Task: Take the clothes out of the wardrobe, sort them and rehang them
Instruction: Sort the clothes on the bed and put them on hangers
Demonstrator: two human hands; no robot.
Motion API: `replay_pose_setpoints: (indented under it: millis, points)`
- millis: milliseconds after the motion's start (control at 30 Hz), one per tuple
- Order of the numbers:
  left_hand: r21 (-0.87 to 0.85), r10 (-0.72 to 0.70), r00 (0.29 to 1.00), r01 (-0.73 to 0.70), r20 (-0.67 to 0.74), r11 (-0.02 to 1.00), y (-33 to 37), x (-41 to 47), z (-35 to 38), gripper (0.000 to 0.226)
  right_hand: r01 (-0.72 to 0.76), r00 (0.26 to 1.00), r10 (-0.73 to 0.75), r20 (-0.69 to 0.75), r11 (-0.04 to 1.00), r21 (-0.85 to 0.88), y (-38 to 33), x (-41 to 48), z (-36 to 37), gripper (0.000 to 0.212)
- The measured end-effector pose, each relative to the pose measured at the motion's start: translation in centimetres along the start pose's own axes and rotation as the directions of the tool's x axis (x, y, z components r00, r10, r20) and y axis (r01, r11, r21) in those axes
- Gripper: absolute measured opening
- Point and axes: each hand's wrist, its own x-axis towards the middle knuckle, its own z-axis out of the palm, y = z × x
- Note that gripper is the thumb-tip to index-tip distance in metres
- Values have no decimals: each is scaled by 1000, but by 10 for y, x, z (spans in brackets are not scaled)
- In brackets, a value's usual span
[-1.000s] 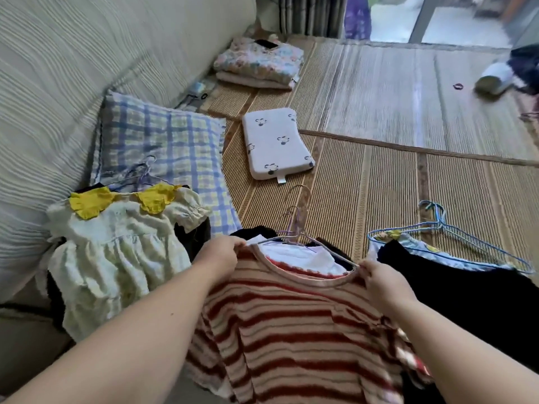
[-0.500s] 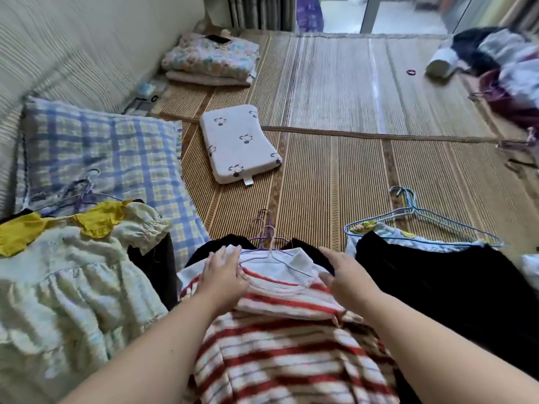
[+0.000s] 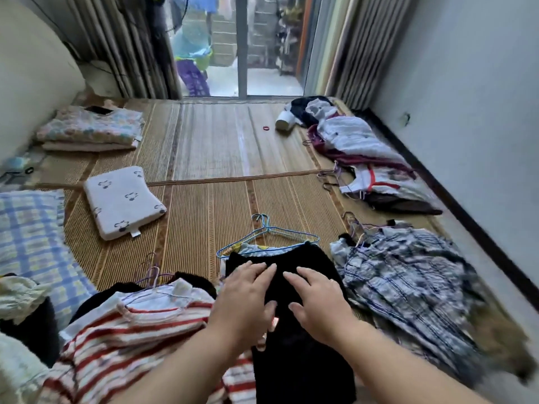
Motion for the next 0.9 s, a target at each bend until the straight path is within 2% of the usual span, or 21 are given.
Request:
replay_pose_setpoints:
  millis: [100, 267, 467, 633, 900]
  points:
    - [43, 60, 998, -61, 21, 997, 69, 4, 17, 68, -83, 996, 85, -30, 995, 60, 70, -43, -23, 59]
    - [91, 77, 992, -86, 104, 992, 192, 20, 59, 66, -154, 984, 167, -67, 973, 172, 203, -113, -59, 54]
    - [0, 45, 984, -46, 174, 999, 331, 50, 109, 64, -259, 958, 277, -68, 946, 194, 347, -186, -111, 47]
    - [6, 51, 977, -54, 205, 999, 385, 77, 126, 64, -329, 936, 347, -55, 920, 213, 404, -205, -141, 47]
    - [-55, 20, 959, -4, 281, 998, 402, 130, 157, 61, -400, 915, 400, 52, 882, 251, 447, -170, -139, 46]
